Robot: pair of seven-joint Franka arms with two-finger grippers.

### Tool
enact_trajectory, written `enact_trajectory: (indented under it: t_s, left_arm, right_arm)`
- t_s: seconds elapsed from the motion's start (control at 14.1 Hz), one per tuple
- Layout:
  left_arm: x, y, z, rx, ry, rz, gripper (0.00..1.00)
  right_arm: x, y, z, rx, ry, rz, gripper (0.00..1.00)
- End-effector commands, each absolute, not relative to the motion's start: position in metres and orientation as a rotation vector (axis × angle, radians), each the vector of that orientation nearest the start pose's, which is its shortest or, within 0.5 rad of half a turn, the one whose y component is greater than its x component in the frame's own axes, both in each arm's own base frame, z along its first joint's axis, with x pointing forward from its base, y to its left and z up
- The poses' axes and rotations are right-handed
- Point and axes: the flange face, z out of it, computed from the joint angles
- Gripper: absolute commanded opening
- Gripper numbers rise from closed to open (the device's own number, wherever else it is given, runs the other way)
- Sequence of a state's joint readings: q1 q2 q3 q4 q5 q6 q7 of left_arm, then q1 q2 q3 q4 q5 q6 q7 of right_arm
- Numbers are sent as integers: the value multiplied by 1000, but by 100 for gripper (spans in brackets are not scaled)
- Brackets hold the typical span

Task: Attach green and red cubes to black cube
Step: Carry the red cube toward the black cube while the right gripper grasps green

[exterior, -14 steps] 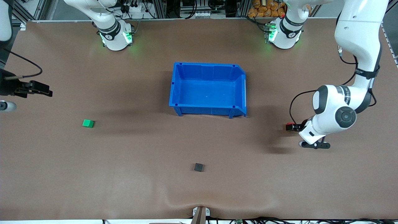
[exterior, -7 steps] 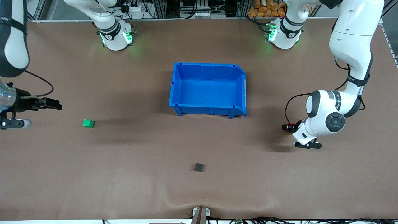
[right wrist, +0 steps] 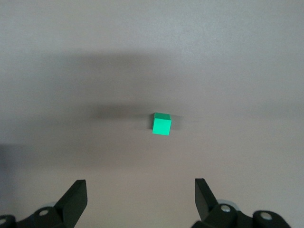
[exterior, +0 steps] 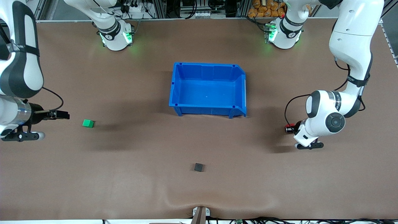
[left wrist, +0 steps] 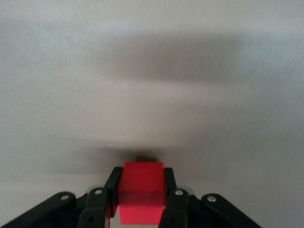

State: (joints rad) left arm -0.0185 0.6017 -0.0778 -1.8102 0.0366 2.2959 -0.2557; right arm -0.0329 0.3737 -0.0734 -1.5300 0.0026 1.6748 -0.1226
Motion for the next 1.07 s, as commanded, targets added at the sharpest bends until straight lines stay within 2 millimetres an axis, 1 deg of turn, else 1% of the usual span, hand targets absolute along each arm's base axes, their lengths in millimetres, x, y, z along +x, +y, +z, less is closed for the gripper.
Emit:
enact_trajectory:
  t_s: [0.0, 0.07, 0.21, 0.36, 0.43, 0.5, 0.57, 0.71, 0.78, 0.85, 1.0]
  left_arm:
    - [669, -101, 245, -3119, -519, 36, 0]
    - [679, -115, 251, -3108, -634, 0, 0]
    - [702, -135, 267, -3093, -835, -79, 0]
    - [715, -158, 274, -3059, -1059, -116, 0]
    - [724, -173, 282, -3054, -1147, -153, 0]
    - [730, -190, 287, -3047, -1225, -182, 0]
    - [735, -209, 288, -3040, -1308, -217, 0]
    - [737, -244, 286, -3057, -1473, -346, 0]
    - [735, -264, 279, -3074, -1541, -407, 0]
    - [734, -281, 276, -3093, -1597, -479, 0]
    - [734, -303, 273, -3129, -1697, -593, 0]
  right_arm:
    - [653, -77, 403, -3136, -4, 334, 100]
    - [657, -85, 396, -3142, 8, 307, 100]
    - [663, -87, 385, -3148, 12, 276, 100]
    - [665, -85, 371, -3142, 13, 296, 100]
    - [668, -85, 366, -3144, 11, 279, 100]
    - [670, -85, 362, -3145, 10, 257, 100]
    - [671, -85, 353, -3141, 8, 273, 100]
    - [671, -87, 332, -3125, 25, 316, 100]
    - [669, -96, 322, -3118, 48, 336, 100]
    - [669, -101, 312, -3114, 63, 350, 100]
    - [669, -101, 303, -3090, 86, 347, 100]
